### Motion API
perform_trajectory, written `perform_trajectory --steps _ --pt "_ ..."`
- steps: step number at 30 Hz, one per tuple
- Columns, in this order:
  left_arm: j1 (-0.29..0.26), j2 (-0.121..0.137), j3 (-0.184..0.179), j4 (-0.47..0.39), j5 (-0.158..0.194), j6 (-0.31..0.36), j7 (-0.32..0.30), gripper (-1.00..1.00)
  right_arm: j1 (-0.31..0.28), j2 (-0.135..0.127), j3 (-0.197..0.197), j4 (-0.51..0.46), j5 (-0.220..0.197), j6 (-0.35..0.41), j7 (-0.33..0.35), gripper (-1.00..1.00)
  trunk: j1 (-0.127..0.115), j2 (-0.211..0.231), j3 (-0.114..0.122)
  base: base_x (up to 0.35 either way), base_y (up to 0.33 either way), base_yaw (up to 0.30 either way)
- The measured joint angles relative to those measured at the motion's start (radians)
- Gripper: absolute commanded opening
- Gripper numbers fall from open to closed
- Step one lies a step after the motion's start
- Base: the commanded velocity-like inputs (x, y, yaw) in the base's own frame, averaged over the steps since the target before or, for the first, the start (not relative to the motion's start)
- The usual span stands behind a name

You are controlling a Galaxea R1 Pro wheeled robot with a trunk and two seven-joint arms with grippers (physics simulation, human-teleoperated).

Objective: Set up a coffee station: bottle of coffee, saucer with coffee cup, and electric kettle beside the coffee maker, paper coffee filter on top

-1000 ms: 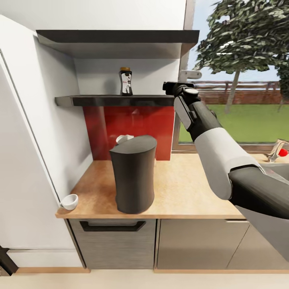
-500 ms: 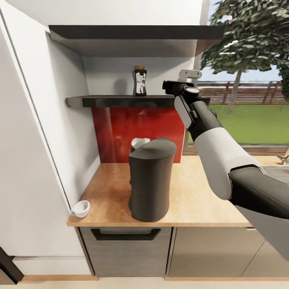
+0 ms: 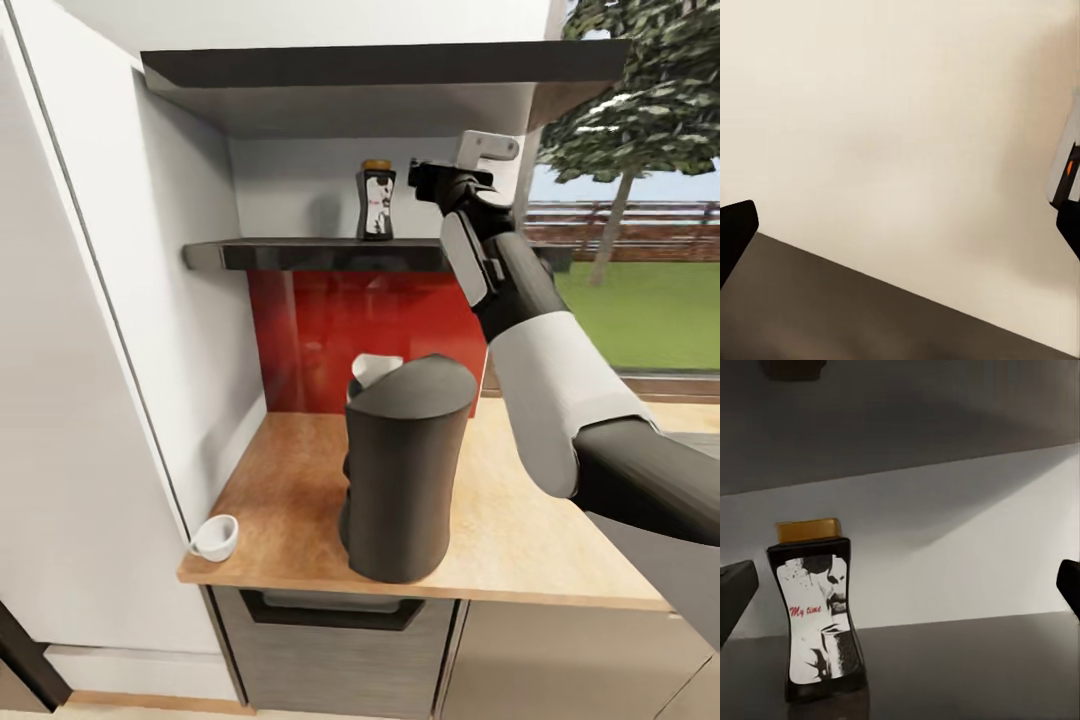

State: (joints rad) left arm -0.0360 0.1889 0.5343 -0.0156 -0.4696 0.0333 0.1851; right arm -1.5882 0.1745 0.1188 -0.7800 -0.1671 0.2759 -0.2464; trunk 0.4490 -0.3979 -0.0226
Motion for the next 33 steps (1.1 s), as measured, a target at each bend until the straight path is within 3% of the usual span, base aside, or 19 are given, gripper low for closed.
perform_trajectory --steps 21,27,33 --pt "0.0 -0.002 0.0 0.001 0.0 0.0 0.0 1.0 0.001 0.0 0.001 -0.001 0.003 0.008 0.002 1.0 0.0 0.0 0.0 0.082 0.0 0.037" --pt "0.0 -0.002 0.0 0.001 0.0 0.0 0.0 1.0 0.002 0.0 0.057 0.035 0.003 0.125 0.005 1.0 0.0 0.0 0.0 0.0 0.0 0.0" --pt "0.0 -0.002 0.0 0.001 0.0 0.0 0.0 1.0 0.002 0.0 0.067 0.033 0.002 0.163 0.004 1.0 0.0 0.0 0.0 0.0 0.0 0.0"
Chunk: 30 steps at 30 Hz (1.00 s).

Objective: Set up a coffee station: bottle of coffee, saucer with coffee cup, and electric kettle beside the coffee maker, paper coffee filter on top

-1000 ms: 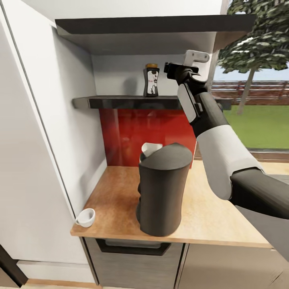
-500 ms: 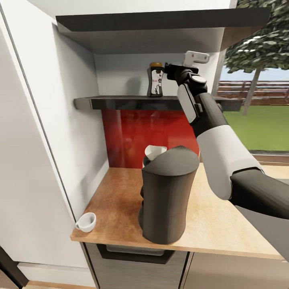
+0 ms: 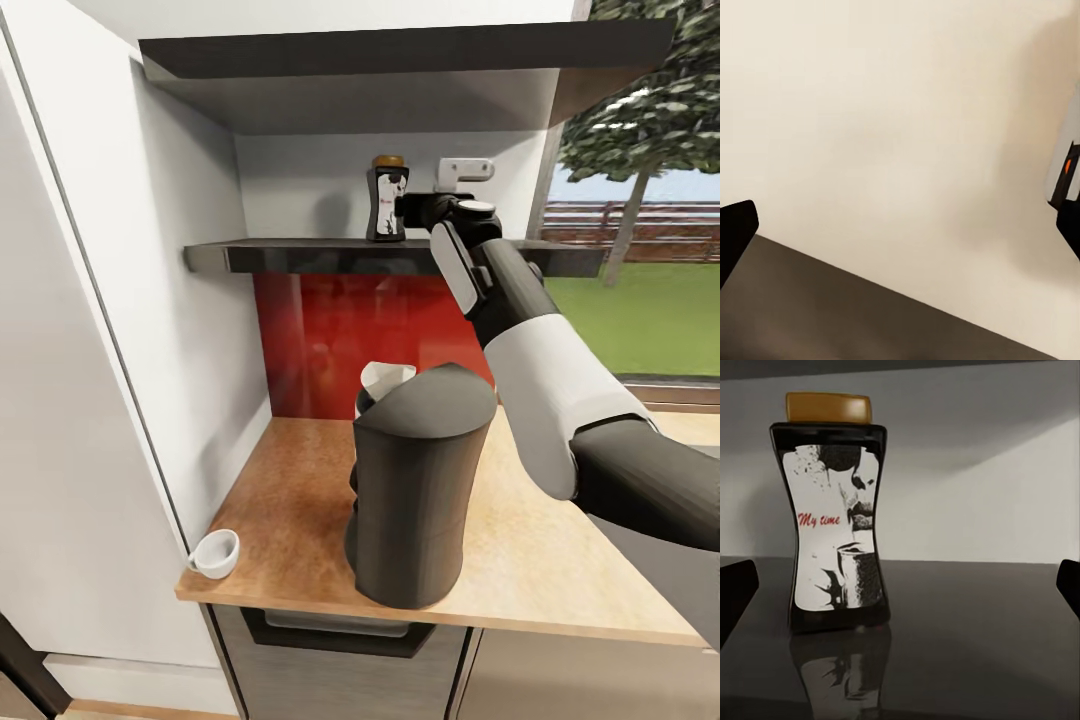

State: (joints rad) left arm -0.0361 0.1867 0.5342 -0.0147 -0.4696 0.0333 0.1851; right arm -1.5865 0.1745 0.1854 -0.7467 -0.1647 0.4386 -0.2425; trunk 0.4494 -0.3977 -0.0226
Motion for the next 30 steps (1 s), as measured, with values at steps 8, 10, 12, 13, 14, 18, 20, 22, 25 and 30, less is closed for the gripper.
perform_trajectory --steps 8,10,12,13,14,18,20,22,25,30 --pt "0.0 0.001 -0.001 0.0 -0.001 0.0 -0.001 1.0 0.0 0.0 0.002 -0.001 -0.001 0.003 0.0 1.0 0.0 0.0 0.0 0.0 0.001 0.0" --pt "0.0 0.0 -0.001 -0.001 -0.001 0.0 -0.001 1.0 0.0 0.0 0.002 -0.001 -0.001 0.002 0.0 1.0 0.0 0.0 0.0 0.0 0.057 0.0" --pt "0.0 -0.001 -0.001 -0.001 -0.001 0.0 -0.001 1.0 0.0 0.0 0.002 -0.001 -0.001 0.002 0.0 1.0 0.0 0.0 0.0 0.0 0.15 0.0" --pt "0.0 -0.001 -0.001 -0.001 -0.001 0.0 -0.001 1.0 0.0 0.0 0.002 -0.002 -0.002 0.002 -0.001 1.0 0.0 0.0 0.0 0.0 0.137 0.0" --pt "0.0 -0.001 -0.001 -0.001 -0.001 0.0 -0.001 1.0 0.0 0.0 0.001 -0.001 -0.002 0.002 -0.002 1.0 0.0 0.0 0.0 0.0 0.11 0.0" --pt "0.0 0.0 -0.002 -0.002 -0.002 0.0 -0.001 1.0 0.0 0.0 0.001 -0.002 0.0 0.002 -0.003 1.0 0.0 0.0 0.0 0.0 0.041 0.0" --pt "0.0 0.0 -0.002 -0.002 -0.002 0.0 -0.002 1.0 0.0 0.0 0.001 -0.001 0.001 0.002 -0.003 1.0 0.0 0.0 0.0 0.0 0.011 0.0" --pt "0.0 0.0 -0.002 -0.002 -0.002 0.0 -0.001 1.0 0.0 0.0 0.001 -0.002 0.001 0.002 -0.003 1.0 0.0 0.0 0.0 0.003 0.005 0.0" --pt "0.0 0.0 -0.001 -0.002 -0.002 0.0 -0.002 1.0 0.0 0.0 0.001 -0.003 0.001 0.002 -0.004 1.0 0.0 0.0 0.0 0.04 0.002 0.0" --pt "0.0 0.001 -0.001 -0.002 -0.002 0.0 -0.001 1.0 0.0 0.0 0.0 -0.004 0.001 0.002 -0.005 1.0 0.0 0.0 0.0 0.123 0.05 0.0"
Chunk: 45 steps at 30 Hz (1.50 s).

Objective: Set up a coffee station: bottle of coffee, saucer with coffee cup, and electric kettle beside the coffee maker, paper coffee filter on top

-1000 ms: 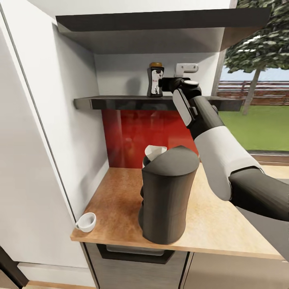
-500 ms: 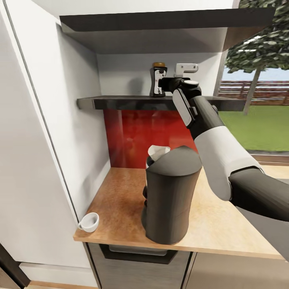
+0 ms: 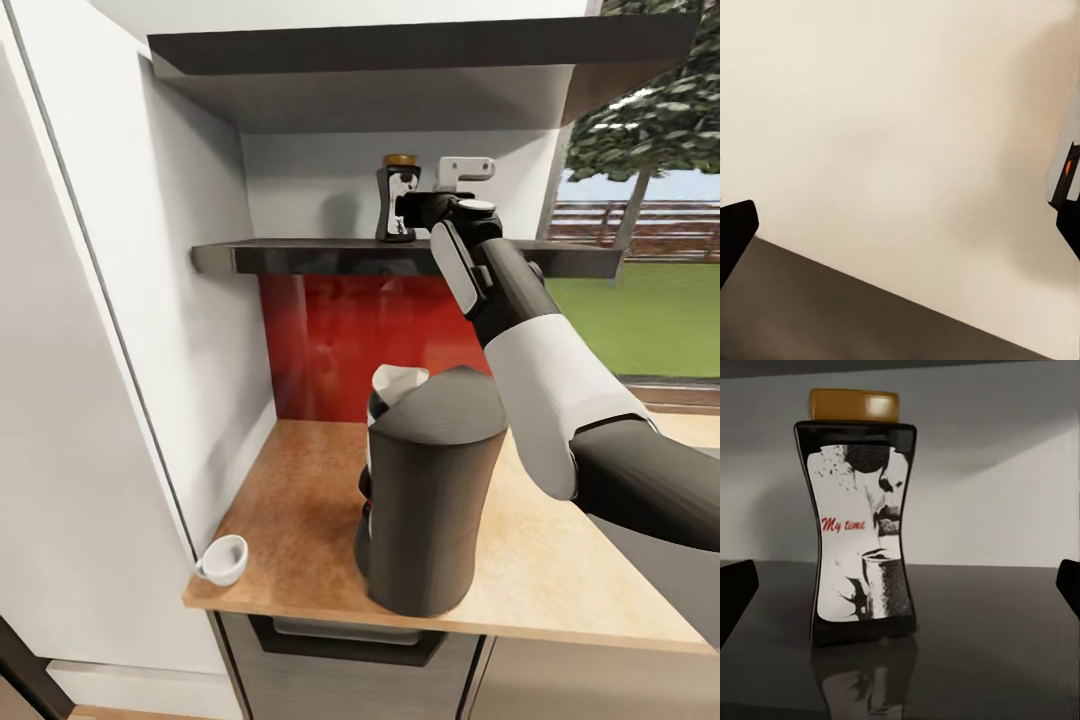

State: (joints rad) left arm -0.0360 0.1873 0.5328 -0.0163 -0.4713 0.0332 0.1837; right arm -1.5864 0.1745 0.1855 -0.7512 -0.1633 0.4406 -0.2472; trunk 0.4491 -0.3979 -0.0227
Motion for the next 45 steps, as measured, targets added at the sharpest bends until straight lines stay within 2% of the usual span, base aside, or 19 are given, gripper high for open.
perform_trajectory --steps 13,31,33,39,45 --pt "0.001 0.001 0.0 0.004 0.001 0.008 -0.001 1.0 0.0 0.0 -0.001 -0.008 0.0 0.0 -0.002 1.0 0.0 0.0 0.0 0.063 0.03 0.0" --pt "0.046 0.008 -0.001 0.004 0.001 0.011 -0.002 1.0 0.0 0.0 -0.004 -0.028 0.002 0.002 -0.002 1.0 0.0 0.0 0.0 0.118 0.043 0.0" --pt "0.047 0.007 -0.001 0.004 -0.003 0.011 -0.002 1.0 0.0 0.0 -0.005 -0.028 0.001 0.001 -0.002 1.0 0.0 0.0 0.0 0.137 0.0 0.0" --pt "0.047 0.005 -0.001 0.004 -0.043 0.011 -0.001 1.0 0.0 0.0 -0.006 -0.027 0.003 0.0 -0.002 1.0 0.0 0.0 0.0 0.031 0.0 0.0" --pt "0.047 0.005 0.0 0.004 -0.05 0.011 -0.001 1.0 0.0 0.0 -0.004 -0.028 0.003 0.0 -0.002 1.0 0.0 0.0 0.0 0.092 -0.04 0.0"
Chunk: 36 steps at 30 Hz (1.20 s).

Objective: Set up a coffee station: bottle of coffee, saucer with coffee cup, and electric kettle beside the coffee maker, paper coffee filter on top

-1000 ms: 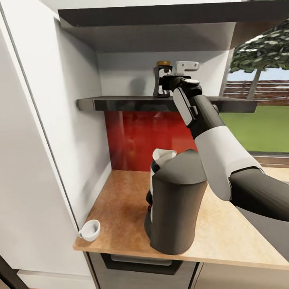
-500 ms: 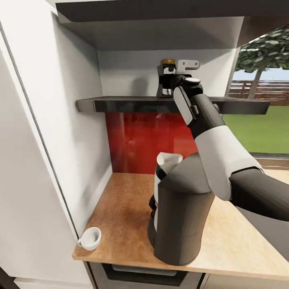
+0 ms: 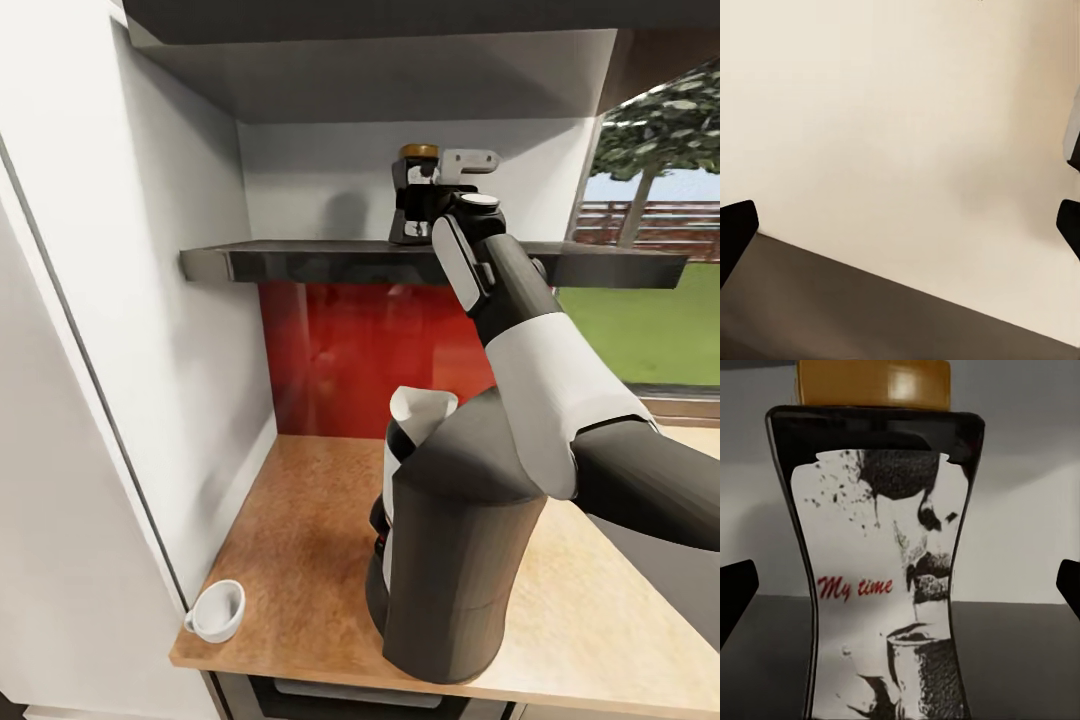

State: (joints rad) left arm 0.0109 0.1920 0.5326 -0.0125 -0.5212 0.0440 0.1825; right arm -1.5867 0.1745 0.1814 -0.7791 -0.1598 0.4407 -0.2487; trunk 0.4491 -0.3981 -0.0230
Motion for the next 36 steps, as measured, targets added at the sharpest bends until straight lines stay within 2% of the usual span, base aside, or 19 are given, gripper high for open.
perform_trajectory --steps 36 --pt "0.0 0.0 0.0 0.0 0.0 0.0 0.0 1.0 0.0 0.0 0.003 0.006 0.001 0.0 0.0 1.0 0.0 0.0 0.0 0.027 0.007 0.0"
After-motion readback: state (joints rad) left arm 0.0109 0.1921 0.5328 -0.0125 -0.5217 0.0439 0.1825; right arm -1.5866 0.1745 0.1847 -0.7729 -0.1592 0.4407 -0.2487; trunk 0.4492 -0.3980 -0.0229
